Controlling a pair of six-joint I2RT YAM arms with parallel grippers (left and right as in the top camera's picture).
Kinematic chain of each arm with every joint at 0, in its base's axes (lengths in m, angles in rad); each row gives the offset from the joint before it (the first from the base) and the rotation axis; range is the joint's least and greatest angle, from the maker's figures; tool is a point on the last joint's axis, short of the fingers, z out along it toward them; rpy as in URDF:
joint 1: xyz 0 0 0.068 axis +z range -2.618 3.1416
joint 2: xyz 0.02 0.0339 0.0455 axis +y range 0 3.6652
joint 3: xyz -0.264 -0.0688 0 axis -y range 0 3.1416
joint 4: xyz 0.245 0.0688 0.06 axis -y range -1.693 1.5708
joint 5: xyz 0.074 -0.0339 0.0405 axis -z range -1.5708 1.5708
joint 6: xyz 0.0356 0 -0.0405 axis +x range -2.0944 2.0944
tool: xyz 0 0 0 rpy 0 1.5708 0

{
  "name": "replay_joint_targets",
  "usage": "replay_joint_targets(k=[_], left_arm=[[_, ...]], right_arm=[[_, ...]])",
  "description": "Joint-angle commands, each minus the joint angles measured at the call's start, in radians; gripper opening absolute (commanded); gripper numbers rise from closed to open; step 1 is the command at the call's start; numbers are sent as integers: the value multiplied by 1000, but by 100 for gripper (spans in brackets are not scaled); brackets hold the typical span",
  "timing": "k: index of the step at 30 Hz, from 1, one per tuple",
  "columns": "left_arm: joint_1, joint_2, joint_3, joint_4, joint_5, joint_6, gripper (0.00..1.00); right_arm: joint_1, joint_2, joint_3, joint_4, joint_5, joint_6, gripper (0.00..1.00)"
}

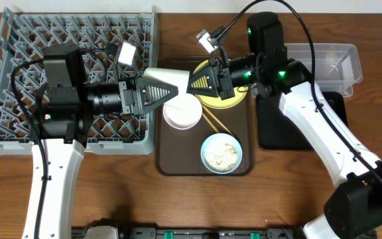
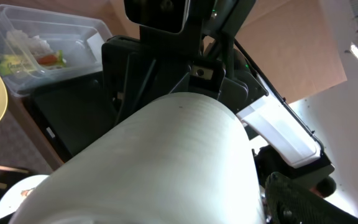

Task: Sort waste into correct bins and load items into the dishwasher
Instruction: 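Lift the white cup and hand it to the left gripper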

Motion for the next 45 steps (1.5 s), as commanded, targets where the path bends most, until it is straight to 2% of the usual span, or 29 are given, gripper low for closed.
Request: replay_joint_targets(k=[1,9,21,31,38,41,42,43,45], left_arm=[[4,3,15,5,17,10,87],[4,3,15,5,17,10,91],[4,3,15,13,17,10,91],[4,3,15,13,16,10,75],[4,3,15,12,0,10,55],[4,3,15,12,-7,10,54],[4,3,15,12,-10,10,52],[4,3,15,12,-11,10,52],[4,3,15,11,-36,9,51]], right_arm=[[-3,11,1,-11,-25,-11,1],[-3,11,1,-31,-34,-24,1],[-3,11,1,-44,-50,-43,1],[-3,11,1,-44,-50,-43,1],[-3,11,1,-46,-50,-43,1],[-3,11,1,-45,-49,-43,1],[-3,11,1,-45,-46,-43,2],[-3,11,1,-45,-44,-43,9],[-4,11,1,-45,-31,-43,30]])
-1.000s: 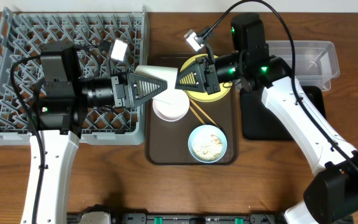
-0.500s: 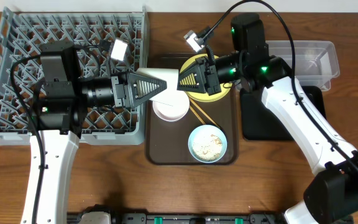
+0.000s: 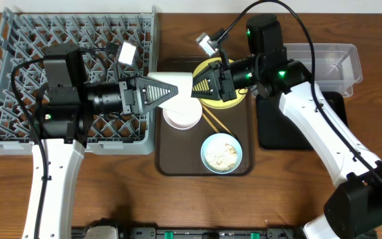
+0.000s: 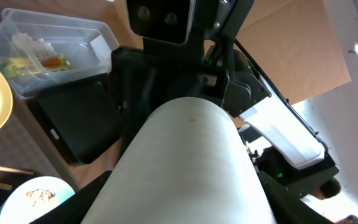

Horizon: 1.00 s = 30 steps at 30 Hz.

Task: Sort waste into correct bins and load items into the dishwasher
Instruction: 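Lift the white cup and hand it to the left gripper, then lower the white cup into the dish rack with the left gripper and release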

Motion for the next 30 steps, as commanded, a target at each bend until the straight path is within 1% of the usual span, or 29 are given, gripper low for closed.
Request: replay_joint_targets(k=[1,3,4,6,9,14,16,20,21,23,26,28,30], left_arm=[[4,3,15,5,-35,6,51],[5,2,15,2,-91,6,51],[5,2,15,-3,-126,5,51],[5,2,15,-15,-199,5,51],[4,2,15,-65,-353,6,51],[4,2,34,-240,-734,5,50],[4,2,74,-327,-858,6,50],[1,5,181,-492,-1086,6,51],[1,6,203,-526,-1138,6,51],[1,8,222,-572,-1210,6,51],[1,26,220,-620,-1265,6,51],[-8,61,218,-645,-1299,7,51],[-21,102,215,-650,-1342,6,51]], right_arm=[[-5,11,1,-1,21,-21,45],[-14,11,1,-3,52,-21,64],[-23,11,1,-13,77,-21,72],[-44,11,1,-50,131,-31,80],[-80,11,1,-145,233,-79,83],[-128,11,1,-347,474,-166,88],[-132,11,1,-398,551,-181,91],[-126,11,1,-444,637,-190,95],[-122,11,1,-448,649,-190,95],[-113,11,1,-449,665,-190,96],[-95,11,1,-457,698,-189,96],[-83,11,1,-468,724,-189,96],[-74,11,1,-475,736,-195,99]])
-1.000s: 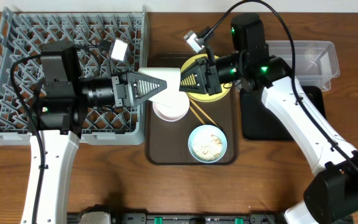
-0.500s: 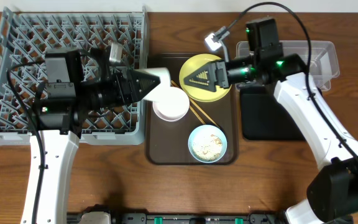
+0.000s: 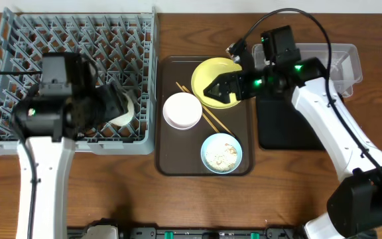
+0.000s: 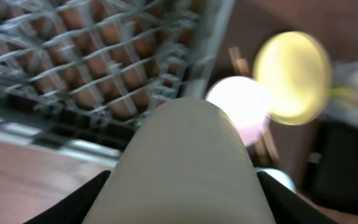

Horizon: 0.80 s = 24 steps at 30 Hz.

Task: Sort waste into correct bins and load items into the dishwasher
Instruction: 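Lower the white cup into the dish rack with the left gripper and release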

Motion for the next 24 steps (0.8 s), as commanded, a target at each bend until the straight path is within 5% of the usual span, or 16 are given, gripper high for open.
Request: replay_joint_targets(k=[1,13,22,24], left_arm=[[-29,87,2,0,-144,10,51],[-131,351,-2,-35,-314,-66,51],[-131,439,-35,41,-265,-66,52],[-131,442,-35,43,-246,-66,60]], right_arm=[[24,9,1,-9,48,-32,99],[30,9,1,-35,94,-41,99],[29,9,1,-37,96,-45,99],[29,9,1,-38,96,-45,99]])
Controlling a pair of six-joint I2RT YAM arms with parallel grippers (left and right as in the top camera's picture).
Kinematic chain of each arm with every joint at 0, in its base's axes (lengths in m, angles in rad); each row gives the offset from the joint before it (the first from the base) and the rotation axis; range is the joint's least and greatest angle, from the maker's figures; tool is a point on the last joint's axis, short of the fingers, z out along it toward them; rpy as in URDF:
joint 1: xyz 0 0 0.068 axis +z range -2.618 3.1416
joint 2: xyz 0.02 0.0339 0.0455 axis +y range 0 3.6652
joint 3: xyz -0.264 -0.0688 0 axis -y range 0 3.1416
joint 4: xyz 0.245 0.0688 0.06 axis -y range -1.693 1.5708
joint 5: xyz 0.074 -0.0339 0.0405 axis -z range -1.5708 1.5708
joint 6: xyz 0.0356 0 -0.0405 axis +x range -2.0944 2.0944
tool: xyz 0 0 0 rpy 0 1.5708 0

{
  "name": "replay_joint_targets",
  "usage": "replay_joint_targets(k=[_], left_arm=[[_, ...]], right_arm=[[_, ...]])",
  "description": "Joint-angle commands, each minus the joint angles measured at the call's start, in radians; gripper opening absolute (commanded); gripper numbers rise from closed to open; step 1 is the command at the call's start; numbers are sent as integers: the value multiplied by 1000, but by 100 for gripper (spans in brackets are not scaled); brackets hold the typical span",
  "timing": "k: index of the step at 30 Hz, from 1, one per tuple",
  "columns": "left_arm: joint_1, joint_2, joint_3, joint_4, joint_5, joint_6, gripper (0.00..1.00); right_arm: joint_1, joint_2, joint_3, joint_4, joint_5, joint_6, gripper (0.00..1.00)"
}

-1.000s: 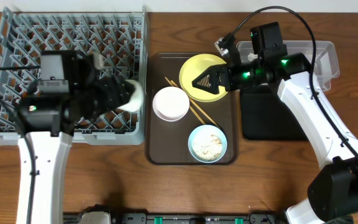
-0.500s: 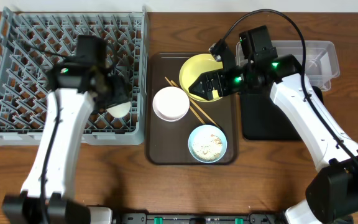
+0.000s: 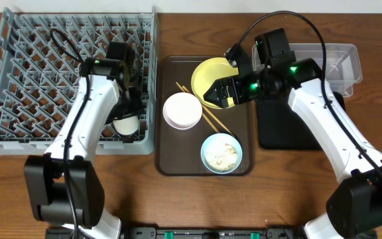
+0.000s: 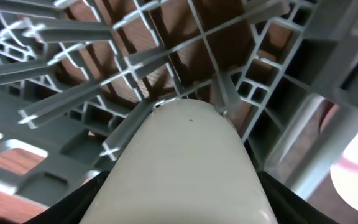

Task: Sort waste into correct bins and load items into the dishwasher
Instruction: 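Lower the white cup into the dish rack with the left gripper and release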

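My left gripper is shut on a white cup, which it holds down in the front right corner of the grey dish rack. The left wrist view is filled by the cup lying between the dark fingers, with the rack's grid right behind it. Over the near edge of the yellow plate, my right gripper hangs with its jaws apart and holds nothing. Also on the brown tray are a white bowl, chopsticks and a blue bowl with food scraps.
A black bin sits right of the tray. Behind it stands a clear plastic container. The rack's right wall runs close along the tray's left edge. The white bowl's rim shows at the right edge of the left wrist view.
My left arm has swung round and lowered the cup into the rack's front right corner. The right gripper stays over the yellow plate, slightly lower and to the left.
Both grippers met at the white cup above the tray's left edge, the left one holding it at both of those moments. Then the left gripper carried the cup over the rack while the right gripper was back over the yellow plate. Now the cup is down among the rack's prongs.
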Motion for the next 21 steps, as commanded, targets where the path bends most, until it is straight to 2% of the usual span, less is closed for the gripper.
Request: replay_joint_targets(k=[1,6,9,15,21], left_arm=[[-1,6,-5,5,32,-12,65],[0,6,-5,-32,38,-12,80],[0,5,-4,-53,38,-8,86],[0,-28,34,-79,38,-5,87],[-1,-175,97,-105,98,-5,87]], right_arm=[[8,9,1,-1,2,-19,99],[8,9,1,-1,2,-19,99],[8,9,1,-1,2,-19,99],[8,9,1,-7,2,-19,99],[10,9,1,-24,11,-26,99]])
